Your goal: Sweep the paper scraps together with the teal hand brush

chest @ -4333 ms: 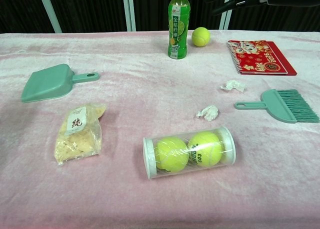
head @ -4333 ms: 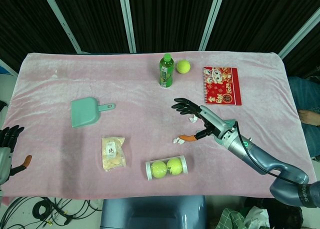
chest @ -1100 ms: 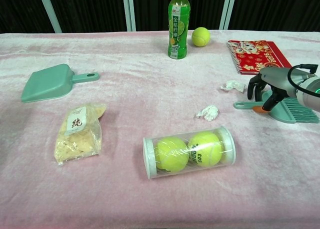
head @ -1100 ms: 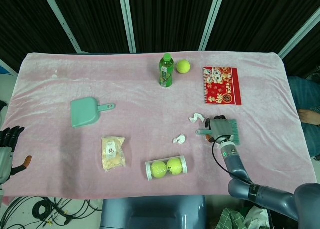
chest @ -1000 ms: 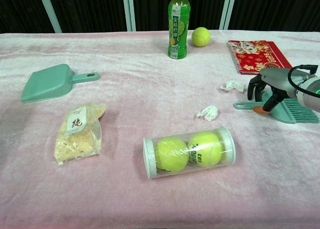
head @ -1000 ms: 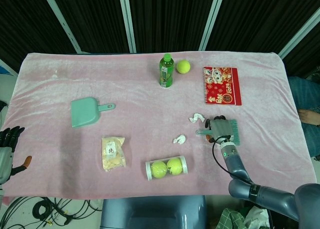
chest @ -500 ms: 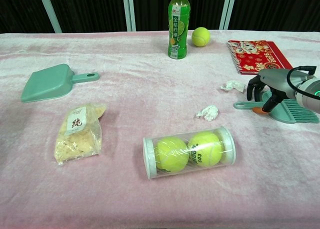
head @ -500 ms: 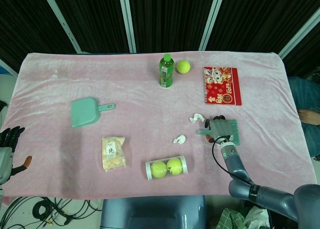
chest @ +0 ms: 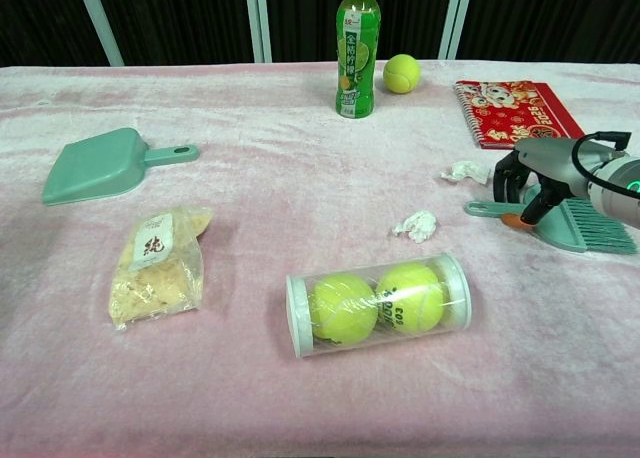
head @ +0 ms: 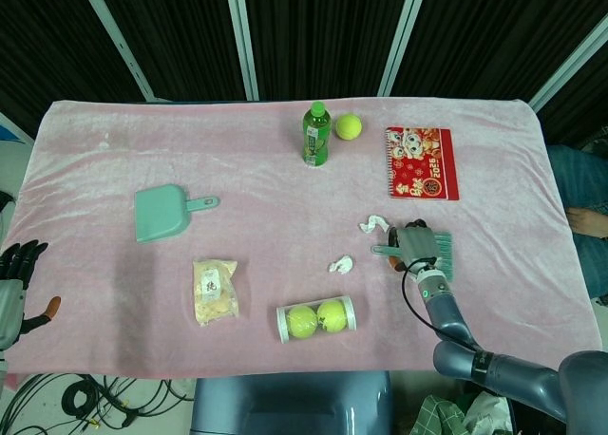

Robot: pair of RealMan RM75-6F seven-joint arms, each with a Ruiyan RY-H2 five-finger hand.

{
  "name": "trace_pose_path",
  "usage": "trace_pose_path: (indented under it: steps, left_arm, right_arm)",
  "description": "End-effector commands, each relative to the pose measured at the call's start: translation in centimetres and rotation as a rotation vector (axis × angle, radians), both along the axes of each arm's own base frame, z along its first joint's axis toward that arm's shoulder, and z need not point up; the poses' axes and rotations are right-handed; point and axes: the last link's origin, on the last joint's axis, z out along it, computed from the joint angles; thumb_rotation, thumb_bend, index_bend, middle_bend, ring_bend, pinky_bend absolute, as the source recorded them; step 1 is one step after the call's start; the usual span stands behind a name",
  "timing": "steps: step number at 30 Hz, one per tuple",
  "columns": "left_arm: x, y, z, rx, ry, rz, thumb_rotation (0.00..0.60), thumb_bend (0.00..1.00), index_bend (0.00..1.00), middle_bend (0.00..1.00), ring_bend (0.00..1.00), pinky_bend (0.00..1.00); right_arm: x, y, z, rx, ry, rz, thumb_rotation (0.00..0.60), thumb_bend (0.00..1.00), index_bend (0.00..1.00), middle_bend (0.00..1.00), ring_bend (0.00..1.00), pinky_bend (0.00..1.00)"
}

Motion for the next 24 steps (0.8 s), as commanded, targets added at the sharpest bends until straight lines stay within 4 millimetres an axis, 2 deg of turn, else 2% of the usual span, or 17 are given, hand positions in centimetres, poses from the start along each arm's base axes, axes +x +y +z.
trace_pose_path:
  steps: [1, 6, 11, 16, 24]
  left_arm:
    - [0.0, 0.0, 0.0, -0.001, 0.000, 0.001, 0.600, 0.31, 0.12, 0.08, 0.01, 0.14]
    - [0.0, 0.0, 0.0, 0.000, -0.001, 0.001, 0.600, 0.31, 0.13, 0.08, 0.01, 0.15]
    - [0.0, 0.0, 0.0, -0.002, -0.003, 0.001, 0.600, 0.31, 0.13, 0.08, 0.01, 0.15]
    - [0.0, -0.1, 0.0, -0.002, -0.009, 0.003, 0.600, 0.31, 0.13, 0.08, 0.01, 0.15]
    - [0.0, -0.1, 0.1, 0.000, -0.014, 0.003, 0.600, 0.31, 0.13, 0.08, 0.01, 0.15]
  right_arm:
    - [0.6, -0.1, 0.7, -0.010, -0.020, 0.023, 0.600, 0.40, 0.59, 0.57, 0.29, 0.16]
    - [2.1, 0.1, 2.4, -0.010, -0.064, 0.073, 0.600, 0.41, 0.59, 0.58, 0.29, 0.16]
    - [4.5, 1.2, 3.6, 0.003, -0.163, 0.110, 0.600, 0.41, 0.59, 0.58, 0.29, 0.16]
    - [6.9, 2.3, 3.5, -0.003, -0.342, 0.104, 0.600, 0.41, 0.59, 0.58, 0.30, 0.16]
    - [8.2, 2.0, 2.9, -0.010, -0.494, 0.113, 0.600, 0.41, 0.59, 0.58, 0.30, 0.16]
